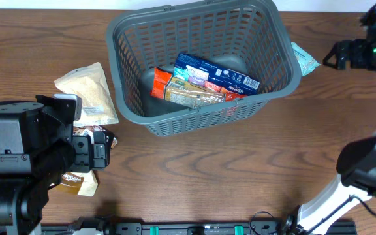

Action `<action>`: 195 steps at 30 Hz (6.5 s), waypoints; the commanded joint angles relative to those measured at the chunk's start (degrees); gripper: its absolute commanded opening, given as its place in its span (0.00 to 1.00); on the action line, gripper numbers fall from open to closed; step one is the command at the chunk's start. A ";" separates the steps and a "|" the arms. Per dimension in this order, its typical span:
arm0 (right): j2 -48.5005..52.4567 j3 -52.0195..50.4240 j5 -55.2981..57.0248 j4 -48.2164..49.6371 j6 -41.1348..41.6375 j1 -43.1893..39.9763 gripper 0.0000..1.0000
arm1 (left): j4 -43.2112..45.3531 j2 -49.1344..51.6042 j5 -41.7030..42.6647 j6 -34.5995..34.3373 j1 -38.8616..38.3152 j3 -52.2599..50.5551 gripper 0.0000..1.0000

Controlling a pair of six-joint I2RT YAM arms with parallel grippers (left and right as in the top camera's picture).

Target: Pack container

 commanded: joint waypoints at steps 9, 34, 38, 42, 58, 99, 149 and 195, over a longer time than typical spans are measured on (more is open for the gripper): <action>13.31 -4.35 1.07 11.02 -14.99 1.14 0.99 | -0.26 -0.02 -1.14 0.98 -0.22 0.48 0.99; 21.27 -4.35 1.79 36.15 -21.75 8.37 0.99 | -0.26 2.27 -1.14 -0.79 -0.22 0.48 0.99; 22.60 -4.35 1.20 36.28 -21.49 8.37 0.99 | -0.28 3.78 -1.14 -0.79 -0.22 0.48 0.99; 24.61 -4.35 1.07 35.87 -20.90 8.37 0.97 | -0.31 4.66 -1.14 -0.96 -0.22 0.48 0.99; 28.35 -4.35 0.33 34.99 -20.02 9.11 0.71 | -0.24 3.96 -2.86 -0.96 -0.22 0.50 0.99; -6.12 -4.00 -4.35 38.07 -3.13 10.16 0.01 | -1.16 1.73 -6.56 -0.92 -0.22 0.50 0.99; -27.41 -4.00 22.16 22.86 7.74 39.43 0.99 | -4.85 -14.73 -16.79 0.79 -0.22 0.50 0.99; -35.74 -8.96 24.30 -6.84 33.07 -1.07 0.89 | -0.70 -14.73 -22.36 -1.18 -0.22 -6.99 0.99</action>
